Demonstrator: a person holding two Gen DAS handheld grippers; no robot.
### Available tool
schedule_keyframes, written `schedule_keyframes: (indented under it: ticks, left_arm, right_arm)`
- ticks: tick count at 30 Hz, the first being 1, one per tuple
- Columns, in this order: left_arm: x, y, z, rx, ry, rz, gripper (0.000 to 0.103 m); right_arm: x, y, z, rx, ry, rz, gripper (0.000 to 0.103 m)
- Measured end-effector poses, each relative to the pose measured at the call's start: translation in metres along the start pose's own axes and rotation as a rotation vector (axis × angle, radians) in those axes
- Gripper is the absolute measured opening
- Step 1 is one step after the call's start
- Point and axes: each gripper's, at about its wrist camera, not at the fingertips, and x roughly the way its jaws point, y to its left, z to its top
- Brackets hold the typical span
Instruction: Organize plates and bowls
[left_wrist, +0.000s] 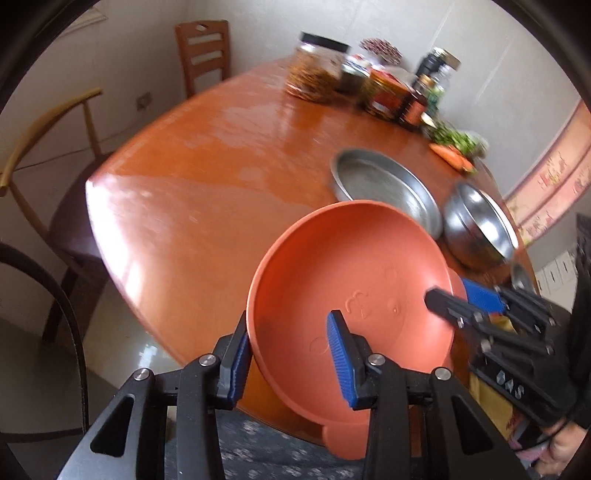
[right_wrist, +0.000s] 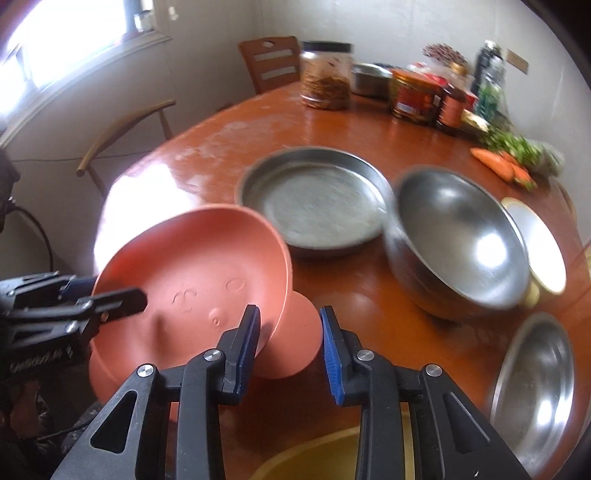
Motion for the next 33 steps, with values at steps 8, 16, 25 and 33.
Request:
schedule_keyframes:
  ticks: [8, 16, 25, 33]
  left_arm:
    - [0.009, 0.034, 0.023, -0.026, -0.006, 0.049, 0.04]
    - [0.024, 0.046, 0.043, -0.039, 0.001, 0.053, 0.04]
    - [0.032, 0.042, 0.055, -0.018, -0.006, 0.024, 0.04]
    - [0.015, 0.039, 0.059, -0.02, -0.07, 0.045, 0.046]
  right_arm:
    - [0.019, 0.032, 0.015, -0.03, 0.019, 0.046, 0.037]
    - [0.03, 0.049, 0.02, -0.062, 0.026, 0.052, 0.039]
    - [0.034, 0.042, 0.024, -0.018, 0.018, 0.094, 0.041]
    - [0.022, 0.029, 0.022, 0.026, -0.017, 0.099, 0.058]
